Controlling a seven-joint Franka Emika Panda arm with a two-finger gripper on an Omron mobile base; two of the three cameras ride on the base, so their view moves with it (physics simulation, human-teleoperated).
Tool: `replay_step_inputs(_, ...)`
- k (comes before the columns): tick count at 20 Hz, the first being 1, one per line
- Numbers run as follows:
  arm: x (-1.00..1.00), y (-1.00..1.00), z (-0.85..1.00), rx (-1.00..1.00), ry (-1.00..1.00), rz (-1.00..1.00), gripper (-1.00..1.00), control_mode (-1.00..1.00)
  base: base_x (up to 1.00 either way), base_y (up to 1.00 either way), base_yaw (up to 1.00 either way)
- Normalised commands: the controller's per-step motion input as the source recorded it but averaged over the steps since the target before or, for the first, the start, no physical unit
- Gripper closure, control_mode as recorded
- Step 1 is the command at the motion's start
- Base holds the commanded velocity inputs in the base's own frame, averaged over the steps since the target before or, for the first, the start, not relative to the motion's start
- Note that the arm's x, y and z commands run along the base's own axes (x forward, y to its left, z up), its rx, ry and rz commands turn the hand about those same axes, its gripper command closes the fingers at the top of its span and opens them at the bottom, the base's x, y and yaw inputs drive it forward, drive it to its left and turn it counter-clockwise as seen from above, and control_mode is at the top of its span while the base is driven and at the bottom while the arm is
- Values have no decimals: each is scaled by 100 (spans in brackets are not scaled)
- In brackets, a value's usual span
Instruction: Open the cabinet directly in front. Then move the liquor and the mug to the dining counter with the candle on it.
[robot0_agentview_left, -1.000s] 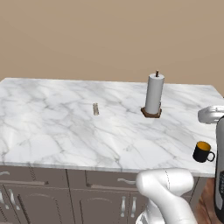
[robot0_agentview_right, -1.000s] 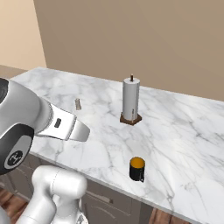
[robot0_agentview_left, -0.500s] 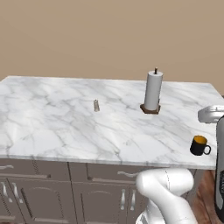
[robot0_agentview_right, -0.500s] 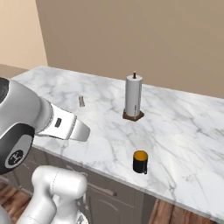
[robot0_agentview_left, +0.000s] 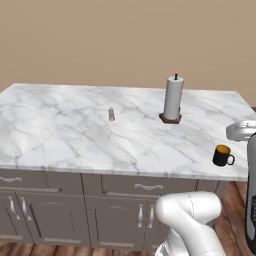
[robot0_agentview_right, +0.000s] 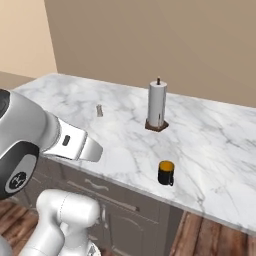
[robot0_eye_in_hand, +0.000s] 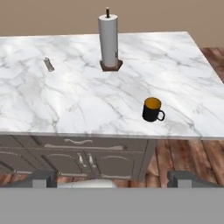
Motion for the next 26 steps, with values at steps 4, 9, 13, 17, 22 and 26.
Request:
replay_step_inputs(4, 0, 0, 0, 0, 0, 0, -100, 100, -43, 3, 13)
replay_step_inputs(9, 0, 0, 0, 0, 0, 0, -100, 100, -29, 6, 27)
replay_step_inputs(13, 0, 0, 0, 0, 0, 0, -100, 100, -23, 2, 33)
replay_step_inputs(17, 0, 0, 0, 0, 0, 0, -100, 100, -15, 2, 35)
replay_step_inputs(22, 0, 0, 0, 0, 0, 0, -100, 100, -7, 3, 34)
replay_step_inputs(26, 0, 0, 0, 0, 0, 0, -100, 100, 0, 8, 34)
